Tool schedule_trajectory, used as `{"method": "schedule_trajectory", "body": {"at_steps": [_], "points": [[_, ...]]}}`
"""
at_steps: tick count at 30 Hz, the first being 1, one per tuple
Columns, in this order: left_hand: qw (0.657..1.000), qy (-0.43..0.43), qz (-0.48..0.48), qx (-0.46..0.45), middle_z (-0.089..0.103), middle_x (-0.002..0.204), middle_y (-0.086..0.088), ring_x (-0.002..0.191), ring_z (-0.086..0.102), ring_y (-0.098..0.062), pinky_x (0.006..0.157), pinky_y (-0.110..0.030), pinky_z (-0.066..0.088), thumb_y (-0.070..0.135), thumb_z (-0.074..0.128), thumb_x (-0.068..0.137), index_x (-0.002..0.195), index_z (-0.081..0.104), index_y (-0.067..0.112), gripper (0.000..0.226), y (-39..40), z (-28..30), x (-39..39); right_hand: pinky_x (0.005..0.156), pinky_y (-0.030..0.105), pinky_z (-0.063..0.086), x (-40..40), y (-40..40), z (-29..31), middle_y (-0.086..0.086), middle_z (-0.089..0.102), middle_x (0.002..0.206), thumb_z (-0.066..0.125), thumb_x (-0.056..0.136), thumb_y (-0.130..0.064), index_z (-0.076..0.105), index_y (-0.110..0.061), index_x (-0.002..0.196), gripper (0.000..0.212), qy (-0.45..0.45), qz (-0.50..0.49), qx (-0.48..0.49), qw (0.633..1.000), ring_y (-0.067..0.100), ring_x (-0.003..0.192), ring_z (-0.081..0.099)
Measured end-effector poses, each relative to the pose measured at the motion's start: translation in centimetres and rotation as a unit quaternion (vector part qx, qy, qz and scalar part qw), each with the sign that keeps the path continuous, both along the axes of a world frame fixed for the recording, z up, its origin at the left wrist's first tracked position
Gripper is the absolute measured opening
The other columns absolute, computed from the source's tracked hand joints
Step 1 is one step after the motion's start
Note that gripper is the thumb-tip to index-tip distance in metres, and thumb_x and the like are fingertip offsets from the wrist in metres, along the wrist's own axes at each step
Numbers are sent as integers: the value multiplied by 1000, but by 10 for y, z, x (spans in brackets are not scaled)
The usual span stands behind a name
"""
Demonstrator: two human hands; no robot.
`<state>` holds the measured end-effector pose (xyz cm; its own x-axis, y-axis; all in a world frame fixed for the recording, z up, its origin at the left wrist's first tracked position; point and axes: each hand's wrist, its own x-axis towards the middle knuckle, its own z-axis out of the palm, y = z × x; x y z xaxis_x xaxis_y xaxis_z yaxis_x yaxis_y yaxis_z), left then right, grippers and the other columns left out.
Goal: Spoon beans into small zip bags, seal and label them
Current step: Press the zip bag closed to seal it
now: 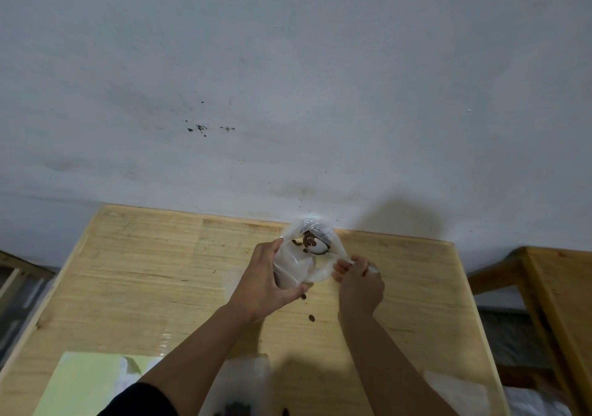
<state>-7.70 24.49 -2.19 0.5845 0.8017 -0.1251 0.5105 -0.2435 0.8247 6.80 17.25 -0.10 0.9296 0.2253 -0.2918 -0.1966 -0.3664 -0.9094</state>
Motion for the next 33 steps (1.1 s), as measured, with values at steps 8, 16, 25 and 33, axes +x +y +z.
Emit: {"method": "schedule_trajectory", "body": {"at_steps": [8,16,25,33], "points": [[1000,5,10,3,30,132,14,113,38,-1,91,-14,37,62,77,59,144,22,30,106,2,-1,0,46,19,52,9,3,-4,12,70,76,42,98,-13,61,-6,89,22,207,-45,151,966,15,60,69],[1000,-1,14,-6,30,135,11,117,39,-4,94,-18,41,61,78,60,145,21,27,108,2,1,-2,45,20,52,12,-27,27,13,70,78,40,99,-18,63,-6,89,27,187,-18,142,972,20,68,69],[1000,-24,16,6,32,134,8,115,41,-5,93,-15,40,58,79,60,145,24,22,107,-3,12,-2,42,17,46,-14,-49,64,3,69,73,42,98,-18,67,-16,93,26,-65,198,106,972,10,59,64],[999,-40,8,13,31,135,9,117,40,-7,95,-24,44,68,73,57,145,24,22,111,-7,23,-10,41,22,46,-16,-69,68,3,63,65,50,94,-11,69,-11,89,19,-2,69,150,986,6,49,57]]}}
